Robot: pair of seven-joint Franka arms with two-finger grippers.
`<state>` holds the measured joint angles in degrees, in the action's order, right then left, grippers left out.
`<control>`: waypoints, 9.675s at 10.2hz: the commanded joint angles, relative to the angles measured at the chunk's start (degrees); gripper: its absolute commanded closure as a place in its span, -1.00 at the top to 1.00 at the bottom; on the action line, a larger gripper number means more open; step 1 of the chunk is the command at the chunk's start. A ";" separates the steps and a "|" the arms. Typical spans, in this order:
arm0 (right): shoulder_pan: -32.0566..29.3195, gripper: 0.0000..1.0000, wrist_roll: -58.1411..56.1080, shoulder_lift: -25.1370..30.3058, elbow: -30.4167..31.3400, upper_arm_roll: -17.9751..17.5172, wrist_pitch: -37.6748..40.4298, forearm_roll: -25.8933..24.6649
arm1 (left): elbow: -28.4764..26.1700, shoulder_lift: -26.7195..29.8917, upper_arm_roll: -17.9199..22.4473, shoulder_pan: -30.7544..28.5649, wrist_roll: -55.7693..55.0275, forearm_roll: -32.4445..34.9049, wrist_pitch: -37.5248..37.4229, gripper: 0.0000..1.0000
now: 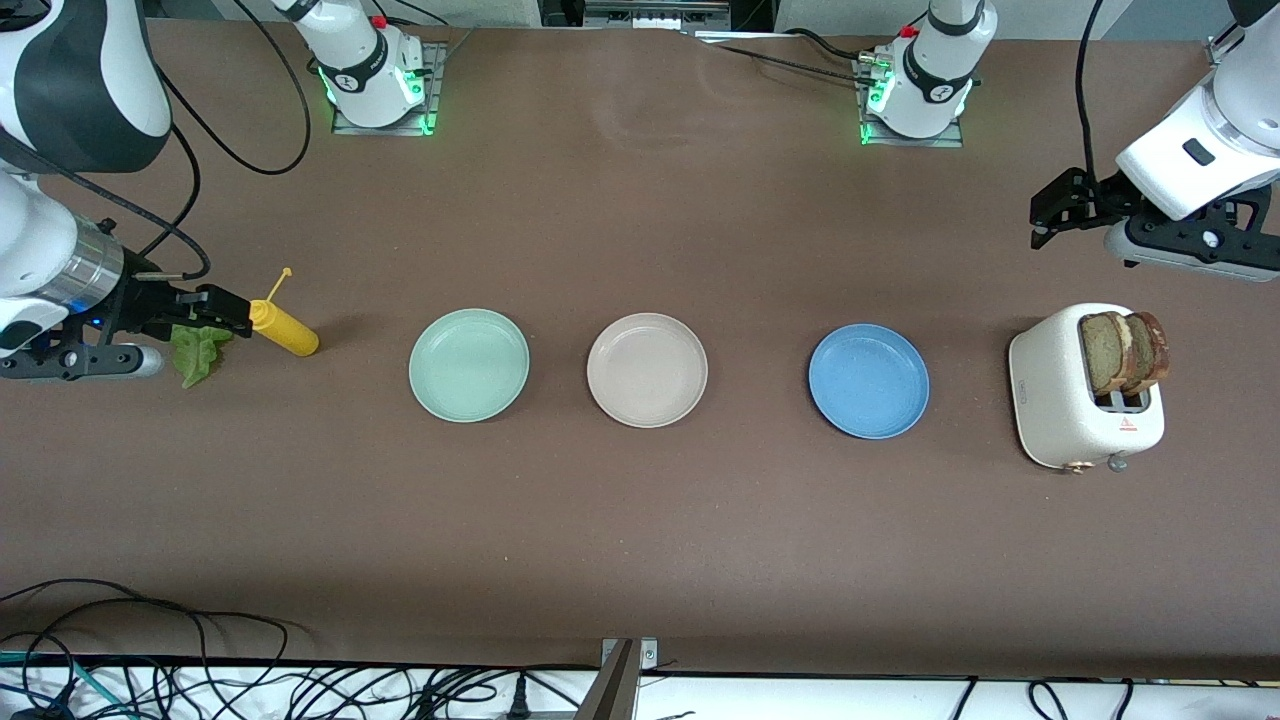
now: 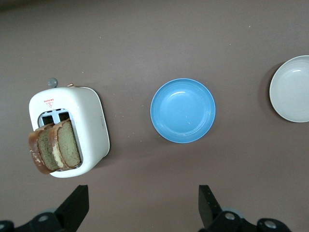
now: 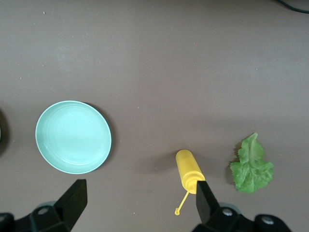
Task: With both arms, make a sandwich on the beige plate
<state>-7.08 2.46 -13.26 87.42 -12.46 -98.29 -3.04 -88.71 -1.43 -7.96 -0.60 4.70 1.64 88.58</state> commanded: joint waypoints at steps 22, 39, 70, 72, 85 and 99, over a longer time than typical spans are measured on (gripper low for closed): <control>-0.04 1.00 0.00 0.95 0.65 0.07 1.78 0.93 | 0.03 0.11 0.05 -0.46 0.49 0.20 -0.42 1.00; -0.12 1.00 -0.09 0.95 0.65 0.07 1.78 0.93 | -10.14 -1.20 0.48 -10.29 7.61 5.82 12.38 1.00; -14.36 1.00 -7.38 -11.87 2.39 4.81 -3.99 -4.15 | -11.15 -6.21 -7.31 -19.00 10.77 4.77 16.82 -1.00; -14.80 1.00 -9.75 -10.83 9.66 6.12 -11.80 -5.74 | -6.85 -6.83 -12.58 -18.83 10.07 5.04 13.74 -1.00; -14.89 0.92 -11.96 -16.80 26.75 12.55 -35.91 -8.82 | 0.12 -29.66 -17.27 4.19 -5.05 -35.12 21.36 -1.00; -13.92 -1.00 -11.96 -6.52 16.95 5.54 -21.31 -8.91 | -0.85 -48.76 -16.65 3.15 32.48 -57.98 32.89 1.00</control>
<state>-20.77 -9.67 -20.59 109.37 -4.89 -126.98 -11.09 -90.69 -50.05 -24.40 3.28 35.34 -54.29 121.63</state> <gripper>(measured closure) 0.899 0.815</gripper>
